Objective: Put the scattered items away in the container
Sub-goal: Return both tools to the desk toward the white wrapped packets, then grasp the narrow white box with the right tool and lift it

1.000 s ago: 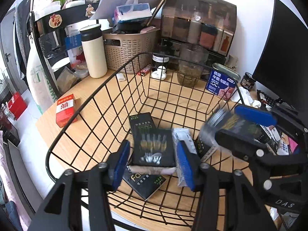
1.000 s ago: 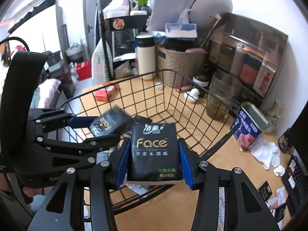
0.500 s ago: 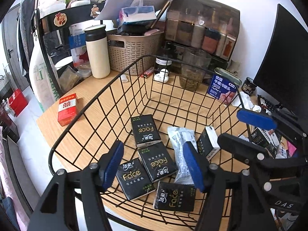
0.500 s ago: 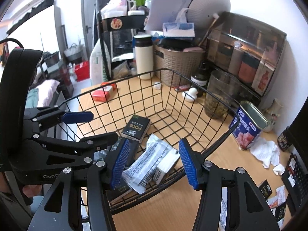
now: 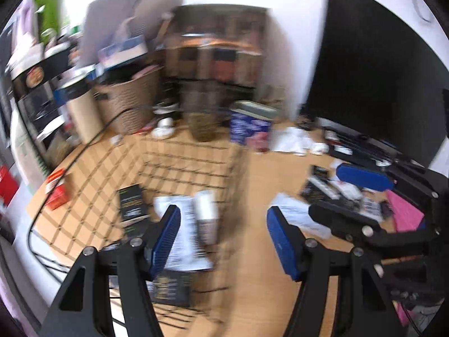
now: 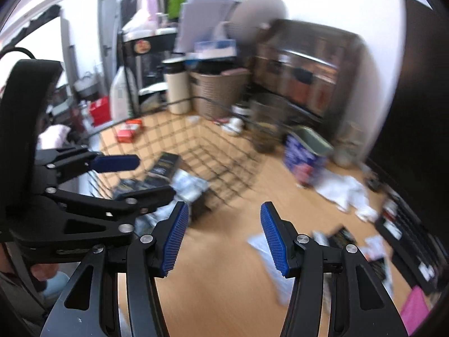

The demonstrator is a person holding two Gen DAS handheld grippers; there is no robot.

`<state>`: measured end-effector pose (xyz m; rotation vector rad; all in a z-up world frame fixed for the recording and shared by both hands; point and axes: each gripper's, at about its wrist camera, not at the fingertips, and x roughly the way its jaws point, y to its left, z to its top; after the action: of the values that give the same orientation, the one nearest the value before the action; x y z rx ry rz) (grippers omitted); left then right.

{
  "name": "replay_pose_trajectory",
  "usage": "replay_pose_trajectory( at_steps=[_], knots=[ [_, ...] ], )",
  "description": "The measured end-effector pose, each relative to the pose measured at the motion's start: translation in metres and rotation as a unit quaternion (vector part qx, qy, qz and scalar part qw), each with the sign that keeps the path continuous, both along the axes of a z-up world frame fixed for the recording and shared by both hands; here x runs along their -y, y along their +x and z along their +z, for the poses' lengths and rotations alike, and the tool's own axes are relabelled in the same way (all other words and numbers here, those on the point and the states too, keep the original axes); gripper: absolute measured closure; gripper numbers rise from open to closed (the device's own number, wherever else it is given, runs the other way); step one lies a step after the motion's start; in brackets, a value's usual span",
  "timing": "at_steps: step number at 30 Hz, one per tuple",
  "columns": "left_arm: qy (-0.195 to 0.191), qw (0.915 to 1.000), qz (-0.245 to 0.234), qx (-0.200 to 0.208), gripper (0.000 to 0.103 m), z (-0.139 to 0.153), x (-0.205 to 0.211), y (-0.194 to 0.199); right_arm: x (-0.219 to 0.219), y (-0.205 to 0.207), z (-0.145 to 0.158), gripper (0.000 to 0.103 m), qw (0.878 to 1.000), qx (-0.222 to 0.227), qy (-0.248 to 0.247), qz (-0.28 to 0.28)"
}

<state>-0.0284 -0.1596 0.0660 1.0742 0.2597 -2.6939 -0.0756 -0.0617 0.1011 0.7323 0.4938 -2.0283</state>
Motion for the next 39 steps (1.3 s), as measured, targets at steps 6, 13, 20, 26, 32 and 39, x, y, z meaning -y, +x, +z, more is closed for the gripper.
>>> replay_pose_trajectory(
  at_steps=[6,13,20,26,32,39],
  knots=[
    [-0.012,0.998,-0.061,0.015,0.034,-0.006,-0.059,-0.026,-0.068,-0.011,-0.004,0.05,0.998,0.002,-0.001,-0.055],
    [-0.016,0.9901,-0.122,0.067,0.031,-0.04,-0.107,-0.066,-0.127,-0.035,-0.034,0.05,0.992,0.034,0.007,-0.121],
    [-0.042,0.985,-0.115,0.122,0.031,-0.084,-0.119,-0.098,-0.145,-0.066,-0.072,0.05,0.987,0.067,0.028,-0.146],
    [-0.01,0.9857,-0.106,0.131,0.031,-0.095,-0.1,-0.108,-0.119,-0.095,-0.083,0.05,0.987,0.077,0.042,-0.132],
    [0.011,0.9879,-0.095,0.122,0.031,-0.096,-0.082,-0.105,-0.071,-0.103,-0.083,0.05,0.992,0.072,0.056,-0.087],
    [0.017,0.9866,-0.098,0.129,0.031,-0.102,-0.077,-0.099,-0.035,-0.104,-0.105,0.086,0.991,0.072,0.084,-0.068]
  ],
)
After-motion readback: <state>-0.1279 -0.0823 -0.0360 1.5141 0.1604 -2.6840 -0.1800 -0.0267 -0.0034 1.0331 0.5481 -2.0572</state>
